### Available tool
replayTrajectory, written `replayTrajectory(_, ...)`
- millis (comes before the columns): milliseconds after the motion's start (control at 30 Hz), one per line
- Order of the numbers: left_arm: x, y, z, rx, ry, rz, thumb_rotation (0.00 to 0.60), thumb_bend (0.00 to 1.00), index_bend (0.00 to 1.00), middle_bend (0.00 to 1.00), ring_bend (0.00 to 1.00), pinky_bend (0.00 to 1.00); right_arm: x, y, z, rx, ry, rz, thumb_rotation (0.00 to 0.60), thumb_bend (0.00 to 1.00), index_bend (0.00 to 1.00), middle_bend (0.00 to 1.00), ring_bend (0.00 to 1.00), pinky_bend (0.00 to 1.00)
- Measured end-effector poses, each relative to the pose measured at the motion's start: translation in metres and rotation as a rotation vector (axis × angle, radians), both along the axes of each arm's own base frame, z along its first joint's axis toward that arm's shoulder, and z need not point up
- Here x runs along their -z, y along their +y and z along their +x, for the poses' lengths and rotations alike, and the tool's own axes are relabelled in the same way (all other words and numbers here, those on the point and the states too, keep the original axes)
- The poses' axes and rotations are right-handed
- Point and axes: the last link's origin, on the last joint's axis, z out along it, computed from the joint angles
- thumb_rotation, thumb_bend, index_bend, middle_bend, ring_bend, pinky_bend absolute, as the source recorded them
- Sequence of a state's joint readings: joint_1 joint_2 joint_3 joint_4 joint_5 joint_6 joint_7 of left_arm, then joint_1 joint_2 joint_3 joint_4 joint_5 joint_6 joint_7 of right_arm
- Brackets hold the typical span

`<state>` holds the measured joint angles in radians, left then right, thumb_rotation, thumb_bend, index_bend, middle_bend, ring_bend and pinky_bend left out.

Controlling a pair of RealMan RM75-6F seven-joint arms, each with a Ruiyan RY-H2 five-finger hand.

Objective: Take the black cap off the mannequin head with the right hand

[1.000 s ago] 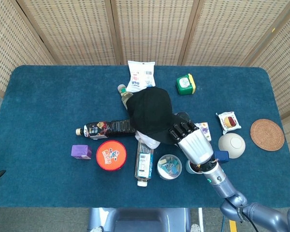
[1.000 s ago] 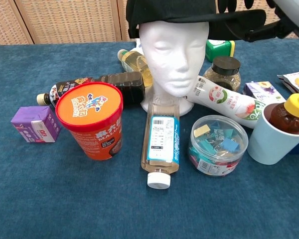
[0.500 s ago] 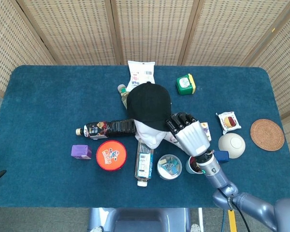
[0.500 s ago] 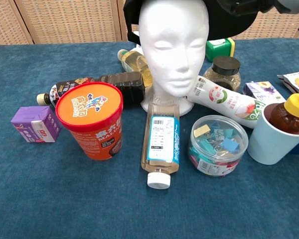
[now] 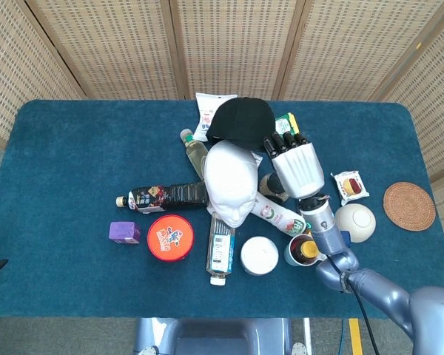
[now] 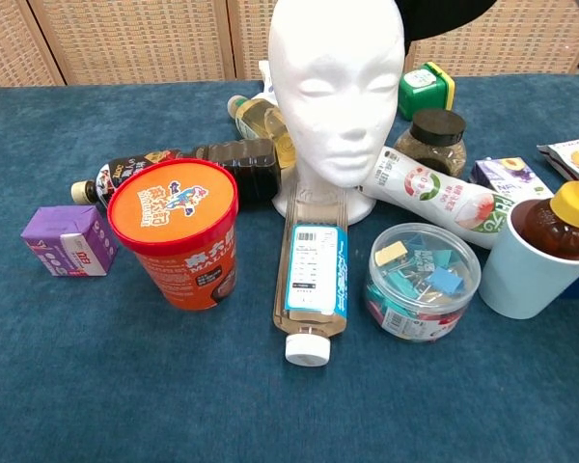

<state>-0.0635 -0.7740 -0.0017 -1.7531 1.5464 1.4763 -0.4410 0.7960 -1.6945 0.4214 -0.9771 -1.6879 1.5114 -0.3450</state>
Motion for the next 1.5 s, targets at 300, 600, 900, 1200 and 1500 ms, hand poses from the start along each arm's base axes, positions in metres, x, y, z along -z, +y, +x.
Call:
replayTrajectory(300, 0.001, -0.001, 0.001, 0.002, 0.005, -0.007, 0.600, 0.12, 0.16, 0.00, 0.00, 0.06, -0.042, -0.011, -0.027, -0.021, 0.256, -0.082, 0.600, 0.53, 0.68, 0.72, 0.68, 0.81)
replayTrajectory(600, 0.006, -0.001, 0.004, 0.008, 0.021, -0.016, 0.600, 0.12, 0.16, 0.00, 0.00, 0.06, -0.034, -0.001, -0.072, 0.011, 0.457, 0.022, 0.600, 0.53, 0.69, 0.72, 0.68, 0.81)
replayTrajectory(900, 0.007, -0.001, 0.004, 0.009, 0.018, -0.025, 0.600, 0.12, 0.16, 0.00, 0.00, 0.06, -0.015, 0.018, -0.076, 0.043, 0.505, 0.123, 0.600, 0.53, 0.69, 0.72, 0.68, 0.81)
replayTrajectory(1200, 0.004, -0.002, 0.003, 0.012, 0.007, -0.021, 0.600, 0.12, 0.16, 0.00, 0.00, 0.06, -0.012, 0.040, -0.069, 0.092, 0.520, 0.188, 0.600, 0.51, 0.68, 0.70, 0.69, 0.81)
replayTrajectory(1500, 0.002, -0.004, 0.002, 0.014, 0.002, -0.020, 0.600, 0.12, 0.16, 0.00, 0.00, 0.06, -0.023, 0.063, -0.070, 0.140, 0.521, 0.249, 0.600, 0.44, 0.48, 0.61, 0.66, 0.69)
